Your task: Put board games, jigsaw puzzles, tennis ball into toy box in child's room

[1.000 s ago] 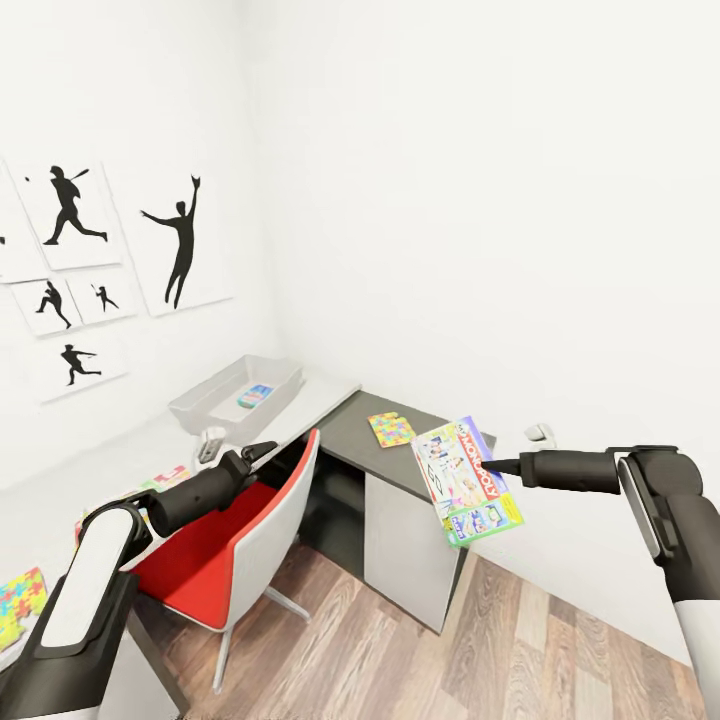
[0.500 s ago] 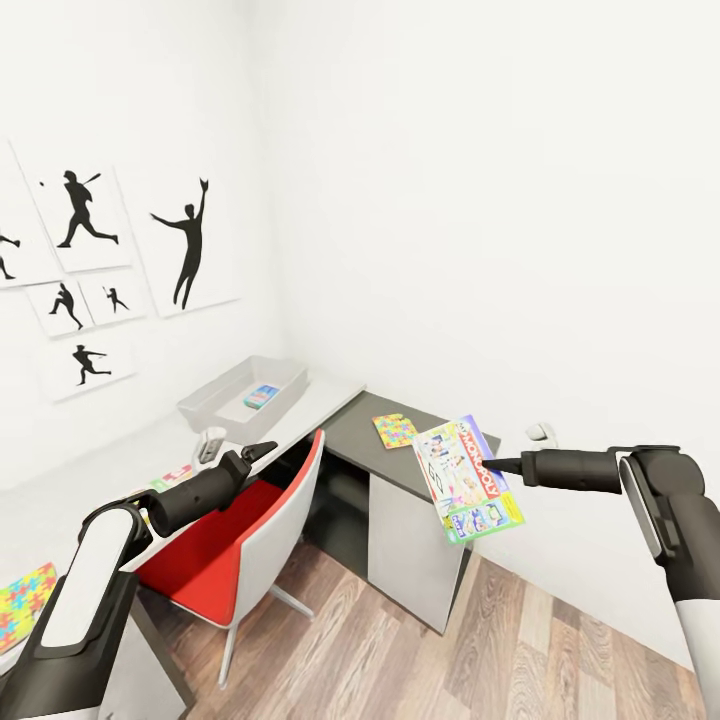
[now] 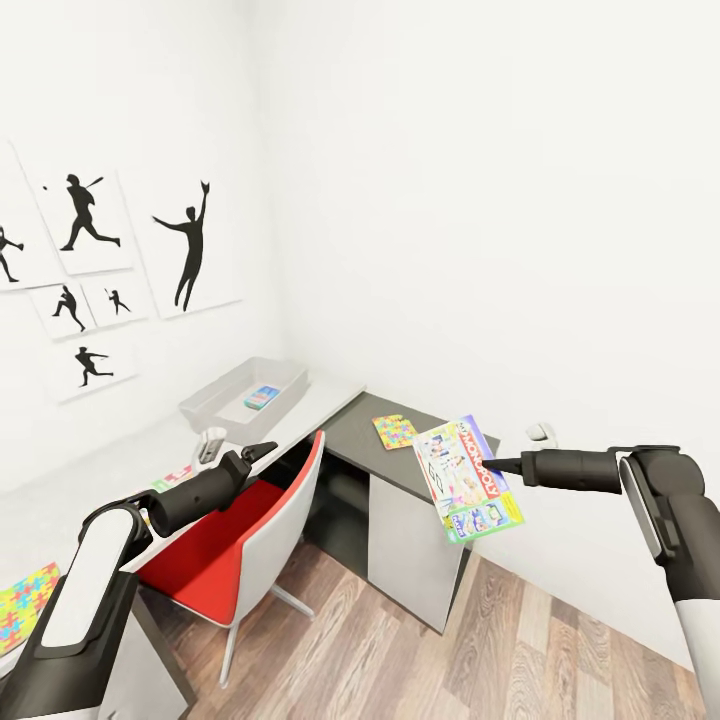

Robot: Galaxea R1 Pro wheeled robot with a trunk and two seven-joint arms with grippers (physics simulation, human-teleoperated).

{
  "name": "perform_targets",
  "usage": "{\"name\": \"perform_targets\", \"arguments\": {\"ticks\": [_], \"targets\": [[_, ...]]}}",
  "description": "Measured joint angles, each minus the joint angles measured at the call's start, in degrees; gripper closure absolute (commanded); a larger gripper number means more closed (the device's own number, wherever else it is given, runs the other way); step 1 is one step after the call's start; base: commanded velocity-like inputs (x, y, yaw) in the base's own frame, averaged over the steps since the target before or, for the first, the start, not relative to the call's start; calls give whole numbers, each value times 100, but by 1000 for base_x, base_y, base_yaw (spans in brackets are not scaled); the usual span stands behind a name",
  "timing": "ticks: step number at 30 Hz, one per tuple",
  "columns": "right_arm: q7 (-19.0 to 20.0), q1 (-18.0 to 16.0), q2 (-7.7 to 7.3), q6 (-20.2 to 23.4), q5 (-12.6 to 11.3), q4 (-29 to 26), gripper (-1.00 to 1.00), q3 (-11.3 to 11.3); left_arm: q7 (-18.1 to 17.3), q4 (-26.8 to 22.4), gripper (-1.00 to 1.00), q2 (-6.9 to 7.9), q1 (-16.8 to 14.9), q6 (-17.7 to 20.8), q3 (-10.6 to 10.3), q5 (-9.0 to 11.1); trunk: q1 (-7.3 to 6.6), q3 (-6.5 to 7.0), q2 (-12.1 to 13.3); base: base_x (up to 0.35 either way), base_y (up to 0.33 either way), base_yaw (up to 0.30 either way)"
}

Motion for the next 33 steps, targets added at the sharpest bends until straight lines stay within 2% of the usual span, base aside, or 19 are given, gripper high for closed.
{"name": "perform_targets", "arguments": {"ticks": [10, 16, 23, 26, 28, 33], "targets": [[-5, 0, 0, -2, 9, 12, 100, 4, 0, 2, -100, 0, 0, 3, 0, 10, 0, 0, 0, 0, 0, 0], [-9, -5, 2, -2, 4, 116, 100, 1, 11, 6, -100, 8, 0, 4, 0, 186, 0, 0, 0, 0, 0, 0], [3, 1, 1, -1, 5, 165, 100, 6, 16, 6, -100, 73, 6, 4, 0, 280, 0, 0, 0, 0, 0, 0], [67, -86, 89, 0, -32, 141, 100, 4, -50, 4, -100, 169, 102, -75, 96, 315, 0, 0, 0, 0, 0, 0], [66, -87, 89, -1, -27, 141, 100, 4, -50, 4, -100, 217, 147, -76, 160, 317, 0, 0, 0, 0, 0, 0], [66, -87, 89, -1, -26, 141, 100, 4, -50, 4, -100, 218, 148, -77, 174, 319, 0, 0, 0, 0, 0, 0]]}}
